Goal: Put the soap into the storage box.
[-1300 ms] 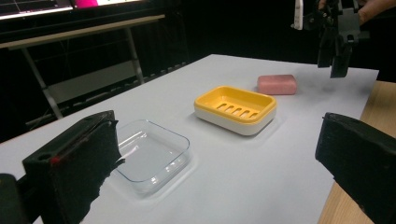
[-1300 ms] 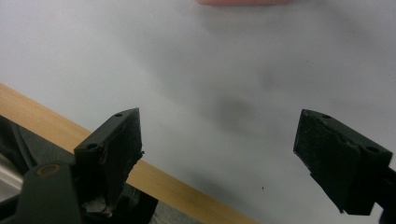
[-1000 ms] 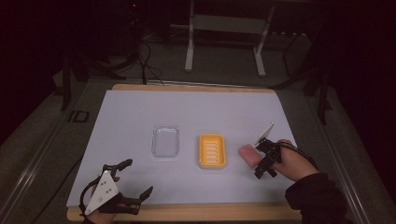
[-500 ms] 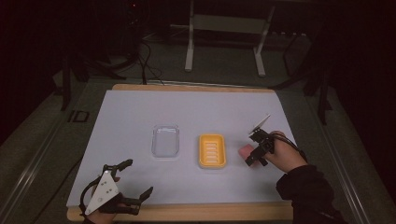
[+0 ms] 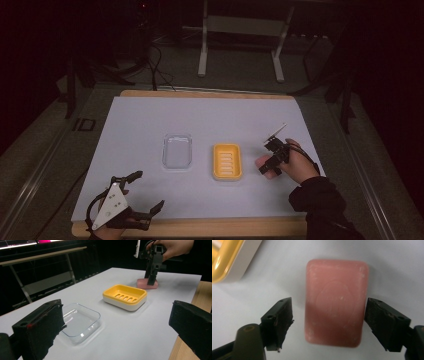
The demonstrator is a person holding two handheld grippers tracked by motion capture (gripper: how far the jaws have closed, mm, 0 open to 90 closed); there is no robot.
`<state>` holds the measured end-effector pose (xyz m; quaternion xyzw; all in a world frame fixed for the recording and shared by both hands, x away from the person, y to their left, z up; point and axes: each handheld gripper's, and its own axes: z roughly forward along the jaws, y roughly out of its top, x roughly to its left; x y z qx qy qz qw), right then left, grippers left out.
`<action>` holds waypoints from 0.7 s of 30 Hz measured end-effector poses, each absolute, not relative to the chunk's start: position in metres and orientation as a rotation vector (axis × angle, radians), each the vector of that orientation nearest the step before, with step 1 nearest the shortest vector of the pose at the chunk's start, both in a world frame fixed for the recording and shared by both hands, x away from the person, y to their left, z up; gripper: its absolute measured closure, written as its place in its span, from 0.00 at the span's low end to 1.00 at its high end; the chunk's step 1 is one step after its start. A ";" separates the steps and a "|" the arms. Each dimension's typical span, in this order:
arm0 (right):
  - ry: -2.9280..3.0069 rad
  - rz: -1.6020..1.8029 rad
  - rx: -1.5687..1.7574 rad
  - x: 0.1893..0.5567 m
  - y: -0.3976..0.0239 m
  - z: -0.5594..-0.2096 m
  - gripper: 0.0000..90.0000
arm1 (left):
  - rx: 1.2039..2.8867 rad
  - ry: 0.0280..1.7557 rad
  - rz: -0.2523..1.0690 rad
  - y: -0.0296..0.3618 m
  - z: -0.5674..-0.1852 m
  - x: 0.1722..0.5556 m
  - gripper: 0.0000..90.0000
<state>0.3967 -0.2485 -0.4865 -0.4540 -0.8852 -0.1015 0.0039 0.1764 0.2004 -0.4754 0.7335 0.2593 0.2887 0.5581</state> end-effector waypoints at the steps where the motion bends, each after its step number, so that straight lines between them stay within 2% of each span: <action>1: -2.777 -0.320 -1.420 0.397 -0.248 -0.488 0.28 | 1.733 0.612 0.680 0.200 -0.476 0.176 0.00; 5: -2.803 -0.301 -1.418 0.400 -0.246 -0.492 0.31 | 1.735 0.609 0.680 0.200 -0.476 0.176 0.00; 6: -2.835 -0.295 -1.407 0.401 -0.245 -0.495 0.35 | 1.732 0.610 0.679 0.200 -0.476 0.176 0.00; 11: -2.858 -0.254 -1.407 0.400 -0.241 -0.499 0.41 | 1.735 0.610 0.679 0.200 -0.476 0.176 0.00; 21: -2.718 -0.213 -1.673 0.395 -0.236 -0.497 0.42 | 1.738 0.610 0.682 0.200 -0.476 0.176 0.00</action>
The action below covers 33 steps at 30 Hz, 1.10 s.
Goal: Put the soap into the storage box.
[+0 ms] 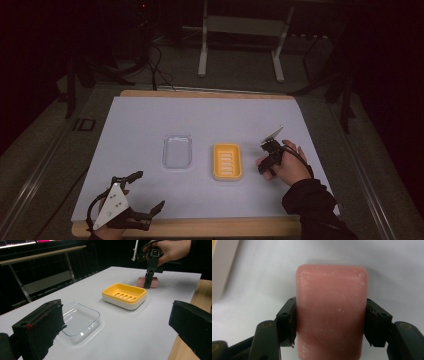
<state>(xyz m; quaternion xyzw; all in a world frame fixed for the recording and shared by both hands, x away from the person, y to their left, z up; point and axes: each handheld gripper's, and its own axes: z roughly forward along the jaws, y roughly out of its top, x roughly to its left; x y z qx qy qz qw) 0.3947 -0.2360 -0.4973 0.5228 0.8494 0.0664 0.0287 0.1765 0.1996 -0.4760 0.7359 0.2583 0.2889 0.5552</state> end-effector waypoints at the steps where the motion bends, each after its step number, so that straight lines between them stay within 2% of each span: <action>1: 2.617 0.203 1.688 0.394 -0.237 -0.496 0.42 | 1.737 0.610 0.682 0.199 -0.476 0.177 0.00; 7: 2.479 0.251 1.935 0.389 -0.236 -0.482 0.42 | 1.740 0.608 0.685 0.199 -0.476 0.176 0.00; 12: 2.373 0.268 2.005 0.384 -0.230 -0.464 0.42 | 1.741 0.610 0.686 0.199 -0.476 0.176 0.00; 33: 2.366 0.336 1.956 0.382 -0.166 -0.411 0.42 | 1.747 0.606 0.689 0.198 -0.476 0.176 0.00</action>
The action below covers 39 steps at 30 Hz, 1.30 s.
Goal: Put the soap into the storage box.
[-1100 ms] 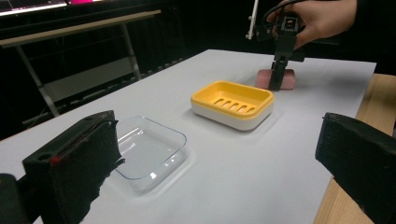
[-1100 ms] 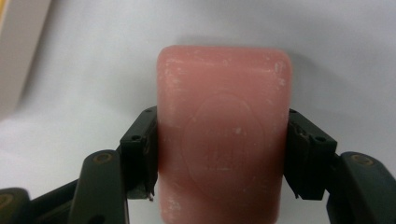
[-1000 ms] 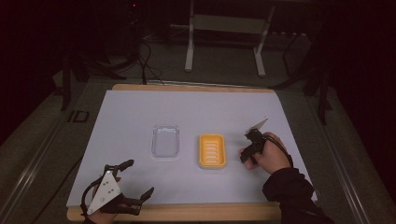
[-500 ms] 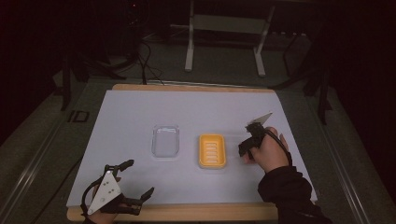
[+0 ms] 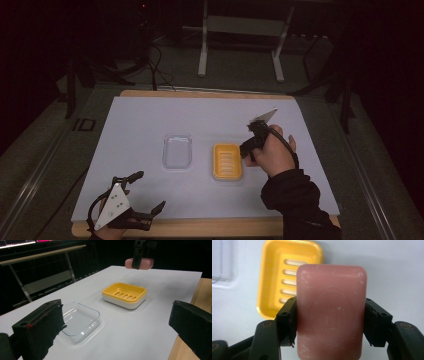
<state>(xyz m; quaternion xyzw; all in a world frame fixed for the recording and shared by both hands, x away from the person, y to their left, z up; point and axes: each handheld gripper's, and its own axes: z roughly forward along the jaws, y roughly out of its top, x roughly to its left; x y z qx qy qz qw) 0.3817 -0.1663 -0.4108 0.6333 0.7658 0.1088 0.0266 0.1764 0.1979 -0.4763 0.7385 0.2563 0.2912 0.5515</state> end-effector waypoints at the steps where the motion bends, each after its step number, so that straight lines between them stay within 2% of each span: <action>1: 2.366 0.336 1.956 0.382 -0.166 -0.411 0.42 | 1.747 0.606 0.689 0.198 -0.476 0.176 0.00; 11: 2.343 0.462 1.995 0.383 -0.135 -0.413 0.42 | 1.749 0.600 0.688 0.198 -0.476 0.176 0.00; 22: 2.343 0.490 1.999 0.382 -0.108 -0.436 0.42 | 1.754 0.594 0.685 0.198 -0.476 0.175 0.00; 39: 2.331 0.396 2.058 0.390 -0.104 -0.479 0.42 | 1.761 0.587 0.681 0.198 -0.476 0.175 0.00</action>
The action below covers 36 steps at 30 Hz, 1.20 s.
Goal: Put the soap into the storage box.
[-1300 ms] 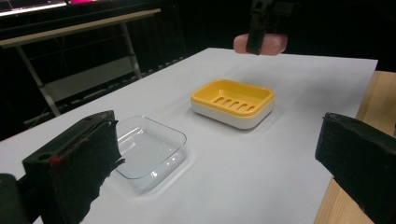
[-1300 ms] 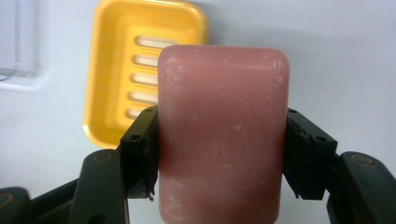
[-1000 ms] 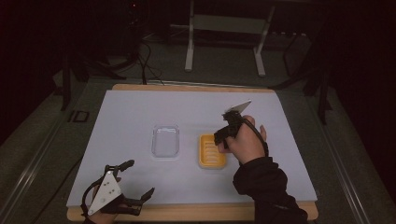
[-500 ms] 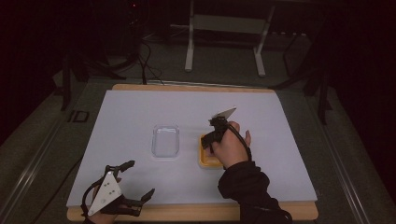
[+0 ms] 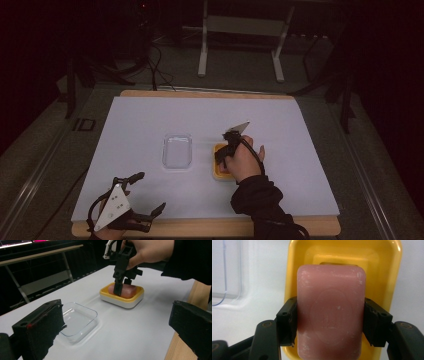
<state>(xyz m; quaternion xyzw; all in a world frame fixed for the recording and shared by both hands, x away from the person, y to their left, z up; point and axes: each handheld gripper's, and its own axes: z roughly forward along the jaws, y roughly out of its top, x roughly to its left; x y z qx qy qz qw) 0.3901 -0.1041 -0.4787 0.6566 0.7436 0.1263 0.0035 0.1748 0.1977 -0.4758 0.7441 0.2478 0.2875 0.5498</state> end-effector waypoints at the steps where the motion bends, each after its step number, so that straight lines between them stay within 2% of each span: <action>1: 2.334 0.393 2.058 0.391 -0.104 -0.480 0.42 | 1.761 0.586 0.681 0.198 -0.476 0.175 0.00; 11: 2.382 0.356 2.033 0.393 -0.103 -0.482 0.40 | 1.753 0.589 0.678 0.199 -0.476 0.175 0.00; 21: 2.484 0.503 1.894 0.386 -0.109 -0.451 0.33 | 1.762 0.589 0.672 0.198 -0.476 0.175 0.00; 31: 2.579 0.719 1.414 0.371 -0.137 -0.431 0.34 | 1.761 0.592 0.674 0.197 -0.476 0.175 0.00; 36: 2.660 0.782 1.306 0.365 -0.151 -0.427 0.30 | 1.768 0.590 0.673 0.197 -0.477 0.176 0.00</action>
